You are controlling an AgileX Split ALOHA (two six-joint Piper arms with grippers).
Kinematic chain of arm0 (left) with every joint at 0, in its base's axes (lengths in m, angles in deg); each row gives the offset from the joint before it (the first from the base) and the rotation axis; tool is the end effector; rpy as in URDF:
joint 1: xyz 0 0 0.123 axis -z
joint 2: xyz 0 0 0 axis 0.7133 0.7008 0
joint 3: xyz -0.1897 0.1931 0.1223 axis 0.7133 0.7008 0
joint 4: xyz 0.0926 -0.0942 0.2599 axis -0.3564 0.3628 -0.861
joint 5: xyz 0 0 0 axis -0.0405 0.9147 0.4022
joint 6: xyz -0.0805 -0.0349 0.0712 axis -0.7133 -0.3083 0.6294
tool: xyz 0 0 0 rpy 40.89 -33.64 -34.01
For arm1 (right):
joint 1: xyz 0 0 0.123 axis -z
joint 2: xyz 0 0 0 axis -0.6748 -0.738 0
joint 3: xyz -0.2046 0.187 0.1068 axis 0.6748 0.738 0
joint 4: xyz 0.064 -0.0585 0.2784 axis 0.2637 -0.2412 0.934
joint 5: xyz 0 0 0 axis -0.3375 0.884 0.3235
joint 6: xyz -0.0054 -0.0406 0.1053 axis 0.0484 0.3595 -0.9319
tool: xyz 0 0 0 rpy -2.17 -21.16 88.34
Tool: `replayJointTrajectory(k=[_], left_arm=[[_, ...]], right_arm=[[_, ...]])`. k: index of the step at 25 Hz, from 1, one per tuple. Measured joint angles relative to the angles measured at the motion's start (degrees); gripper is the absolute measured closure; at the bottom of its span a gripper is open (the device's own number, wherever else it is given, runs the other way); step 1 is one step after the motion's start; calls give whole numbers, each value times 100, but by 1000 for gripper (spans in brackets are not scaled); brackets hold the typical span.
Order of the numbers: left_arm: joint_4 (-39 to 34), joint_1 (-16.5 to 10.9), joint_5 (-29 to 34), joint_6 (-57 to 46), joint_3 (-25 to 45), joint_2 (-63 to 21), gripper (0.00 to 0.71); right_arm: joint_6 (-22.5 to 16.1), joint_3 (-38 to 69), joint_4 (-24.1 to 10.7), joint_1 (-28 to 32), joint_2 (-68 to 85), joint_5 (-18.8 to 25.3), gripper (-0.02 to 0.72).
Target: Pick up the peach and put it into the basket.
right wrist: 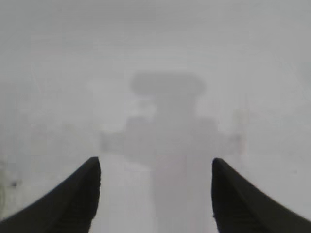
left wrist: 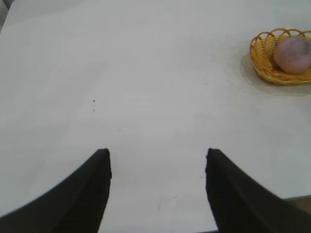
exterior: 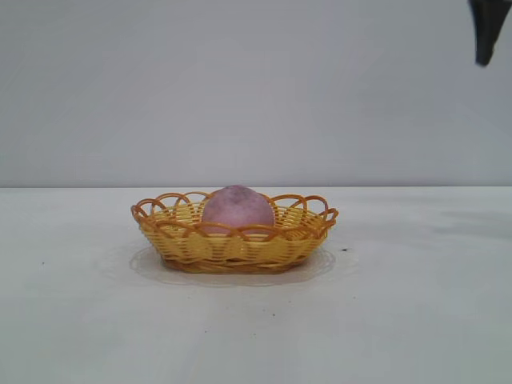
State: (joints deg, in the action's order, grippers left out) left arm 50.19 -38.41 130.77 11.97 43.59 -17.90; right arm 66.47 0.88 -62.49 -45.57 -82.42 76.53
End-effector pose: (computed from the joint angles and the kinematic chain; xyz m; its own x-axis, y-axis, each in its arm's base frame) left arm 0.0339 -0.0005 0.2756 -0.5054 0.0543 -0.8611 0.0914 0.9958 0.0091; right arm 0.3908 0.0253 0.2511 -0.9493 0.0095 -0.3141 -0.0074 0.9986 0.0525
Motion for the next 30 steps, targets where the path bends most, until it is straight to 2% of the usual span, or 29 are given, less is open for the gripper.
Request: replayJointTrajectory(k=[3,5,14,19,23,27,30], left_arm=[[0,0,0,0,0,0,333],[0,0,0,0,0,0,333],[-10,0,0,0,0,0,333],[-10,0,0,0,0,0,333],[-10,0,-10,0,0,0,333],[-10,0,-10,0,0,0,333],[-10,0,-10,0,0,0,333]], right_arm=[[0,1361,27,0,1012,-145,280],[0,1872,153,0,1885,-132,280],[18,3175,91,0,5303,819,280],[8,4000,-3,0,6851,1096,280],[46,4670,-62,0,7904,1074,280],[53,4767,-62,0,8525,727,280],[53,4806,-62,0,8849,715,280]])
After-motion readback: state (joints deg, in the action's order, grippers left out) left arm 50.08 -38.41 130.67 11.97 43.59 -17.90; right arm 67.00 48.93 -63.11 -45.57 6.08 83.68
